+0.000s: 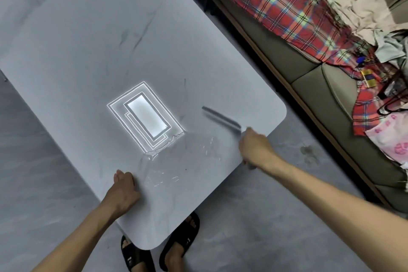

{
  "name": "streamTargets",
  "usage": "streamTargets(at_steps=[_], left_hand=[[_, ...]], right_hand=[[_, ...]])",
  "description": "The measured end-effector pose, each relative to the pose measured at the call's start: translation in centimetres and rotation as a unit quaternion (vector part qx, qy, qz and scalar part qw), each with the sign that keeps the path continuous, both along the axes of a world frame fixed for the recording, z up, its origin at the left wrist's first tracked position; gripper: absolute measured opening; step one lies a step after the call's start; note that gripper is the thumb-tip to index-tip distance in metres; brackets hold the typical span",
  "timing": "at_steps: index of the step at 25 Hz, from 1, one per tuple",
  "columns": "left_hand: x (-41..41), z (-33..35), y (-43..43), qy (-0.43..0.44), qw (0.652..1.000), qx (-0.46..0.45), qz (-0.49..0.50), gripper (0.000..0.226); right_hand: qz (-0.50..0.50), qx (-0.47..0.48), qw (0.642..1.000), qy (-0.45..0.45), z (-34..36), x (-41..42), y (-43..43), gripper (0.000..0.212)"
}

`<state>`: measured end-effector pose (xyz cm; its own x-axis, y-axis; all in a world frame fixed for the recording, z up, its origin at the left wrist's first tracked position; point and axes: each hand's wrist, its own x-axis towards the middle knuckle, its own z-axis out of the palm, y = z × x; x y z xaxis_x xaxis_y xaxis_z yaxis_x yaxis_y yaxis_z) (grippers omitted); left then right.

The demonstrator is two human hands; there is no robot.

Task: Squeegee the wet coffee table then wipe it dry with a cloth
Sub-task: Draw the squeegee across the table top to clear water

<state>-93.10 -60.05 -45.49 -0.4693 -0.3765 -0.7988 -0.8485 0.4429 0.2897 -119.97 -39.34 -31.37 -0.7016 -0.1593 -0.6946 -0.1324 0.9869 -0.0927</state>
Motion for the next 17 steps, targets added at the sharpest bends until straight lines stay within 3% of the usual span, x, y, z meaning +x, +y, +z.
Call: streamTargets(at_steps=[4,7,11,13,17], left_hand=[[-0.7,-0.3,0.4,-0.008,1.0,-0.007,-0.01,0.018],[-0.9,-0.5,0.3,-0.017,1.0,-0.007,-0.02,0.017],[-0.9,-0.4,-0.1,-0.031,0.999,-0.009,-0.03,0.016],[-0.9,-0.2,-0.2,-0.037,0.999,0.001,-0.028,0.017],[-0.8,0.6,-0.6,-0.032,0.999,0.014,-0.03,0.016]], right_hand=[[-0.125,-0.004,0.989,0.079,-0.3,-8.3,-0.4,0.048],[-0.17,-0.005,0.984,0.052,-1.2,-9.2,-0.3,0.049],[-0.152,-0.01,0.988,0.007,-3.5,-4.2,-1.7,0.061],[-0.196,-0.036,0.979,-0.043,-3.7,-0.2,-2.3,0.07],[-0.168,-0.042,0.979,-0.104,-2.9,7.0,-4.6,0.071]])
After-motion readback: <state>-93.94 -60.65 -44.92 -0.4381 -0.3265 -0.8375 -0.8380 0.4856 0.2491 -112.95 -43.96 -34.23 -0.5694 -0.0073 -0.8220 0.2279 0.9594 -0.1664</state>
